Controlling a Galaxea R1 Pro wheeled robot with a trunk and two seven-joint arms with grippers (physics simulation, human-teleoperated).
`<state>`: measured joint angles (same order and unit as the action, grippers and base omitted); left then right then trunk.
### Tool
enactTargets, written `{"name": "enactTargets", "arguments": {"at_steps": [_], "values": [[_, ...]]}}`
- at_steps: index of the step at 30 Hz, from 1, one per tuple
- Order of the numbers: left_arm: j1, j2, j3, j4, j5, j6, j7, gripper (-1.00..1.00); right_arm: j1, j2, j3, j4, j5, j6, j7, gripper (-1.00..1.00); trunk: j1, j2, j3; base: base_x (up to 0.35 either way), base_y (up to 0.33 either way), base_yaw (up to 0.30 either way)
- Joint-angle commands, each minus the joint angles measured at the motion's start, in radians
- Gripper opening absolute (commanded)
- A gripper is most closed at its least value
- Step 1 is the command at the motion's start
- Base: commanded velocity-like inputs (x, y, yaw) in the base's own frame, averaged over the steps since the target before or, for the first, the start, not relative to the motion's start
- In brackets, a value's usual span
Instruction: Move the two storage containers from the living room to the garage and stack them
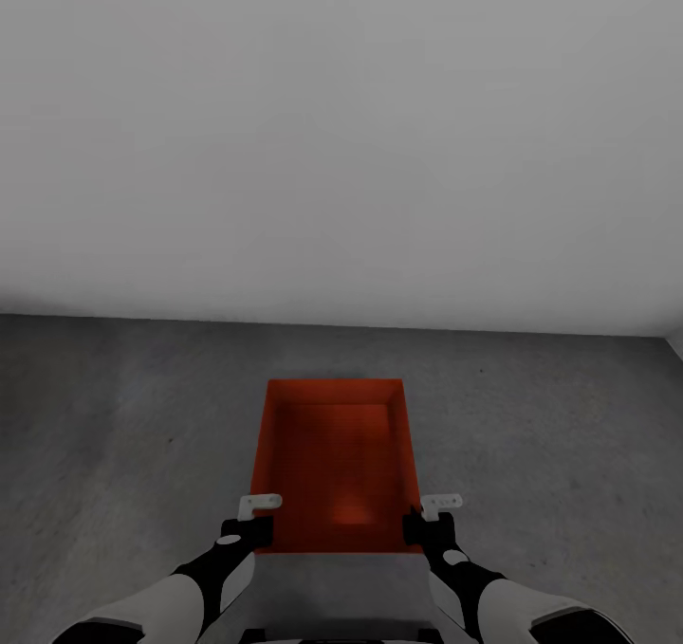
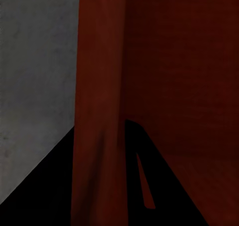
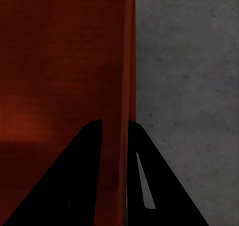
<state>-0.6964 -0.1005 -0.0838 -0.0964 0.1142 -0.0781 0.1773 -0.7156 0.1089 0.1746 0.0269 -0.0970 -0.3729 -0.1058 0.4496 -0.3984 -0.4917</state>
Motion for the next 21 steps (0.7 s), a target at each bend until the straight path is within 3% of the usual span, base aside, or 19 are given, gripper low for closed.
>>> {"name": "enactTargets", "arguments": {"at_steps": [1, 16, 21], "values": [[-0.002, 0.0, 0.059, -0.002, -0.001, -0.005, 0.01, -1.0, -0.001, 0.0, -0.012, 0.005, -0.043, -0.01, -0.011, -1.0, 0.0, -0.002, -0.001, 0.0, 0.0, 0.0], [-0.002, 0.0, 0.059, -0.002, -0.001, -0.005, 0.01, -1.0, -0.001, 0.0, -0.012, 0.005, -0.043, -0.011, -0.011, -1.0, 0.0, -0.002, -0.001, 0.001, 0.0, 0.0], [-0.002, 0.001, 0.059, -0.002, -0.001, -0.005, 0.01, -1.0, -0.001, 0.0, -0.012, 0.005, -0.043, -0.011, -0.011, -1.0, 0.0, -0.002, -0.001, 0.118, 0.024, 0.0]]}}
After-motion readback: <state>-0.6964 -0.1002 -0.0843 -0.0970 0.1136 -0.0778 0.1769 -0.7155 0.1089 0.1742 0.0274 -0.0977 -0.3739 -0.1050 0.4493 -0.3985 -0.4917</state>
